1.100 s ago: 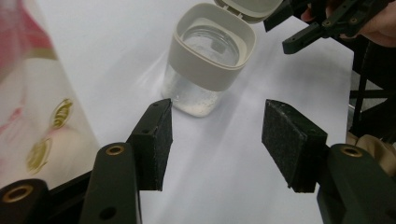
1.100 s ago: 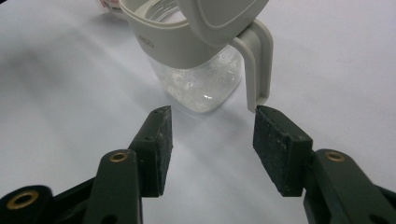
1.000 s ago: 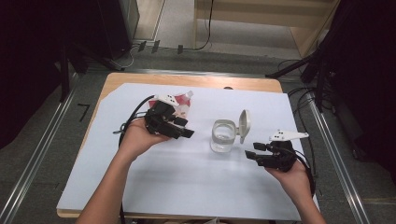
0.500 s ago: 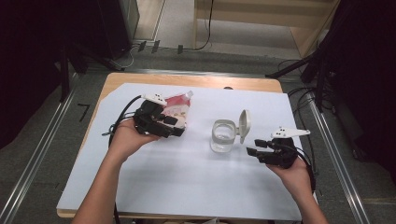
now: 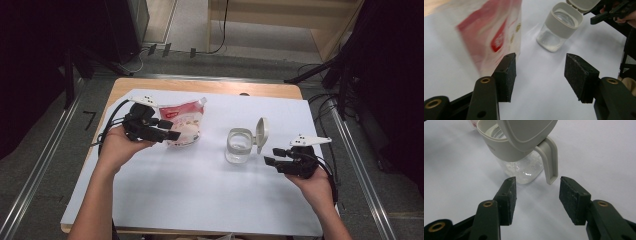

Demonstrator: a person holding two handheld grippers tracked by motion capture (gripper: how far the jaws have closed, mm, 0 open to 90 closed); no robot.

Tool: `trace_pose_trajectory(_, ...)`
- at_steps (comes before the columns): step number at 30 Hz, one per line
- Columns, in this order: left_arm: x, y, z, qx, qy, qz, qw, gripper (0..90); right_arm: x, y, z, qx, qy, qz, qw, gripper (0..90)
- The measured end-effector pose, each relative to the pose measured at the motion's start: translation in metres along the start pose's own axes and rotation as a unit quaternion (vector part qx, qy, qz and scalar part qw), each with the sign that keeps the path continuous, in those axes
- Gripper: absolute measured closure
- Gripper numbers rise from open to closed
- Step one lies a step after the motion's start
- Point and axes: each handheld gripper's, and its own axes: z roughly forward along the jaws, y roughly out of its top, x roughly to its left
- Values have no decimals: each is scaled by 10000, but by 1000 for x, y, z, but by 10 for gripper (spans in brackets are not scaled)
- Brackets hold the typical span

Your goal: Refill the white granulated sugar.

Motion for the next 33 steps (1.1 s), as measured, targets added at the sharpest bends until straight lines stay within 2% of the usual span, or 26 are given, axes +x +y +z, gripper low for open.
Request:
trace_pose_trajectory(7, 9, -8, -16, -74, 74, -169, 9998, 439, 0, 2, 2, -6, 20, -30, 10000, 481)
trace_pose_trajectory(8, 12, -11, -18, -104, 34, -205, 9997, 441, 1, 2, 3, 0, 29, -31, 10000, 481)
trace_pose_trajectory(10, 15, -15, -23, -108, 112, -203, 9997, 451, 1, 3, 4, -12, 36, -50, 10000, 481)
trace_pose_trajectory(12, 20, -18, -25, -98, 200, -296, 9993, 450, 2, 3, 4, -16, 48, -65, 10000, 479)
trace_pose_trajectory(14, 24, -19, -25, -170, 259, -385, 9988, 450, 3, 3, 5, 5, 73, -57, 10000, 478)
trace_pose_trajectory(18, 31, -15, -19, -208, 176, -470, 9985, 476, 5, 3, 7, 46, 121, -99, 9999, 477)
trace_pose_trajectory(23, 33, -7, -5, -61, 274, -414, 9987, 480, 8, 2, 7, 45, 122, -136, 9998, 477)
trace_pose_trajectory(29, 35, 0, 4, -139, 174, -314, 9993, 542, 10, 1, 8, 80, 118, -147, 9998, 477)
trace_pose_trajectory(33, 34, 6, 7, -113, 214, -220, 9995, 584, 11, -1, 7, 84, 117, -154, 9998, 477)
